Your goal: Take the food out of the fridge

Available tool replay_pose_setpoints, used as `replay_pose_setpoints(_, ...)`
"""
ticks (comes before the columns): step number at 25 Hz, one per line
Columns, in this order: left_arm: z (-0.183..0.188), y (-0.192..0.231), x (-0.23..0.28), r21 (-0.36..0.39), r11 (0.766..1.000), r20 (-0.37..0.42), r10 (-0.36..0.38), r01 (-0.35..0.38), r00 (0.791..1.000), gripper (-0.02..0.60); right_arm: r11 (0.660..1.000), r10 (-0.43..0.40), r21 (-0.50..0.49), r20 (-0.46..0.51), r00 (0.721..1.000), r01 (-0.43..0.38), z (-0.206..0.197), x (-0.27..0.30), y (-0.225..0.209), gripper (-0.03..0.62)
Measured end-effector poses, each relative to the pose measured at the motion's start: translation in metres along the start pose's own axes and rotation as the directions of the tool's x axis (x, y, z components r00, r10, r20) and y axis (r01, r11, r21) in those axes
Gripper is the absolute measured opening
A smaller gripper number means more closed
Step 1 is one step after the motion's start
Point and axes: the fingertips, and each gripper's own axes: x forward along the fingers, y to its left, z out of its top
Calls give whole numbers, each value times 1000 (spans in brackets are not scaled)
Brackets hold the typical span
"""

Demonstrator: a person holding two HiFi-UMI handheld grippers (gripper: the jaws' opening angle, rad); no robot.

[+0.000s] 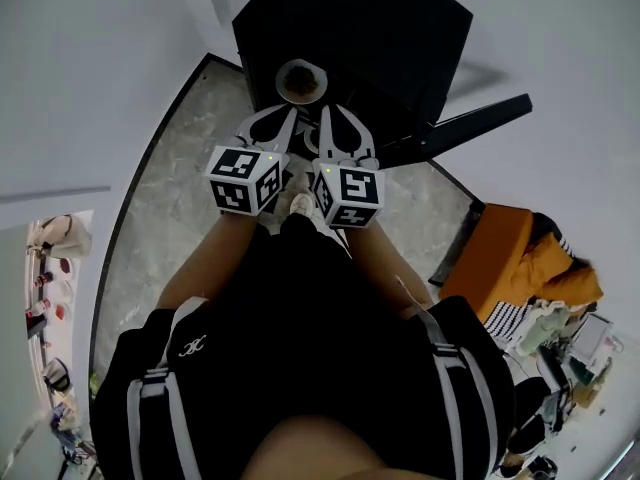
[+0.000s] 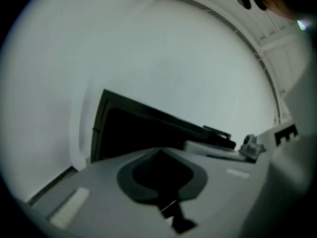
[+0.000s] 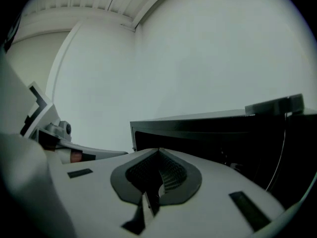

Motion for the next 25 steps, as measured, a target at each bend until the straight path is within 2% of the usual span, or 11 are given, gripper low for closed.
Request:
replay_pose_setpoints(2, -12, 15, 6, -90, 996, -24, -6, 4, 1000, 3, 1000, 6, -3, -20, 1000, -6, -6, 8, 3, 0)
replay_pose_setpoints(4, -22, 29, 11, -188, 982, -44, -22, 13, 999, 9, 1000, 5, -5, -37, 999, -6, -9, 15, 6, 0)
replay_pose_setpoints(8, -45, 57, 19, -364, 931, -47, -39, 20, 998, 20, 1000, -8, -20, -61, 998, 7, -18, 23, 11, 0)
replay_pose_setpoints(9, -54, 64, 22, -415, 909, -48, -46, 22, 998, 33, 1000, -20, -24, -68, 998, 18, -21, 24, 12, 0)
replay_pose_setpoints(12, -80, 85, 32, -563, 824, -25, -85, 56, 996, 86, 998, -62, -25, -77, 995, 60, -30, 26, 14, 0)
replay_pose_setpoints(15, -102, 106, 51, -660, 742, 49, -113, 117, 992, 101, 997, -71, -12, -55, 996, 71, -37, 29, 18, 0)
replay_pose_setpoints(17, -119, 121, 66, -724, 673, 91, -125, 152, 988, 112, 996, -88, -13, -49, 995, 87, -44, 28, 21, 0)
replay_pose_setpoints(19, -141, 135, 81, -776, 612, 95, -122, 150, 988, 127, 993, -118, -17, -54, 992, 118, -53, 26, 22, 0)
replay_pose_setpoints(23, -192, 152, 109, -830, 551, 22, -125, 87, 992, 133, 986, -167, -12, -85, 982, 167, -76, 20, 26, 0)
replay_pose_setpoints(25, -209, 159, 123, -866, 495, 17, -114, 71, 993, 137, 983, -181, 1, -111, 977, 182, -89, 18, 26, 0)
